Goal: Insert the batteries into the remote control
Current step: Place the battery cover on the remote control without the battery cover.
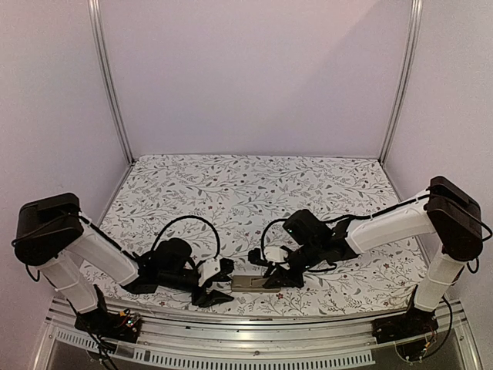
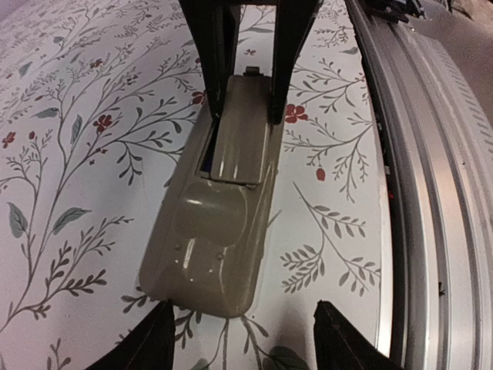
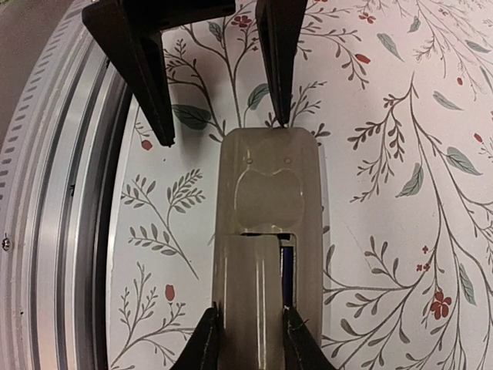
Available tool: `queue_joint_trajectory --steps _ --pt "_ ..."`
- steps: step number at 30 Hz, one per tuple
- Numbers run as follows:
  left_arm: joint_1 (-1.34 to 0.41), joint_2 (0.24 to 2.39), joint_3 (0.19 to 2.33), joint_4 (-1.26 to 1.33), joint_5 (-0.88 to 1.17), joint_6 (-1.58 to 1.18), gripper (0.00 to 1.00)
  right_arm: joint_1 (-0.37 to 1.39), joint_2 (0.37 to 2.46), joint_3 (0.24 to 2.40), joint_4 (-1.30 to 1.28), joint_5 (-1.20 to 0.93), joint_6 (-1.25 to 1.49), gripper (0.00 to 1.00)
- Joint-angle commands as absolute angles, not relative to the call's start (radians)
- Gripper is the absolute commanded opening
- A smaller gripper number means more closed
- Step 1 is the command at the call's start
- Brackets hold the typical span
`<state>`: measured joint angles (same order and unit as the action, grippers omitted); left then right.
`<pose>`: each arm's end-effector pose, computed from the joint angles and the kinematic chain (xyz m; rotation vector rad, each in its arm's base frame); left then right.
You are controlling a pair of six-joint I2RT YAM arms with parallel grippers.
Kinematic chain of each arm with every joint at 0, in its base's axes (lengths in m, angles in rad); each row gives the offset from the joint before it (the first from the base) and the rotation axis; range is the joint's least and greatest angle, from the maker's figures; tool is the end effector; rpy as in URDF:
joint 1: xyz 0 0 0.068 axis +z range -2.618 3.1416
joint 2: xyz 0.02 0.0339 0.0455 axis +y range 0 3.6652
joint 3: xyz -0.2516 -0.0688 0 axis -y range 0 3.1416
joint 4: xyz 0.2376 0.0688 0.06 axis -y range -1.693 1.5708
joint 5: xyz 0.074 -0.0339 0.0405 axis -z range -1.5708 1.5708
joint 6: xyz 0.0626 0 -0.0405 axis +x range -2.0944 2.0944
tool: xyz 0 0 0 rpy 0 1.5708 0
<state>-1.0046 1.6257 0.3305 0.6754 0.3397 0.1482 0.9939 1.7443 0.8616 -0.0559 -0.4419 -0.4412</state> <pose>0.1243 -0.2344 0.0751 1.4064 1.7955 -0.8402 0.1618 0.2978 0.1105 -1.8141 1.7943 0.7770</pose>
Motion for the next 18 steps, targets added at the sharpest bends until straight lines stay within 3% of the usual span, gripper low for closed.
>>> queue_joint_trajectory --steps 1,18 --pt "-0.991 1.644 0.35 0.681 0.359 0.148 0.61 0.994 1.741 0.887 -0.098 -0.402 -0.467 0.0" --pt "-0.985 1.646 0.353 0.676 0.37 0.145 0.6 0.977 1.728 0.904 -0.11 -0.427 -0.468 0.0"
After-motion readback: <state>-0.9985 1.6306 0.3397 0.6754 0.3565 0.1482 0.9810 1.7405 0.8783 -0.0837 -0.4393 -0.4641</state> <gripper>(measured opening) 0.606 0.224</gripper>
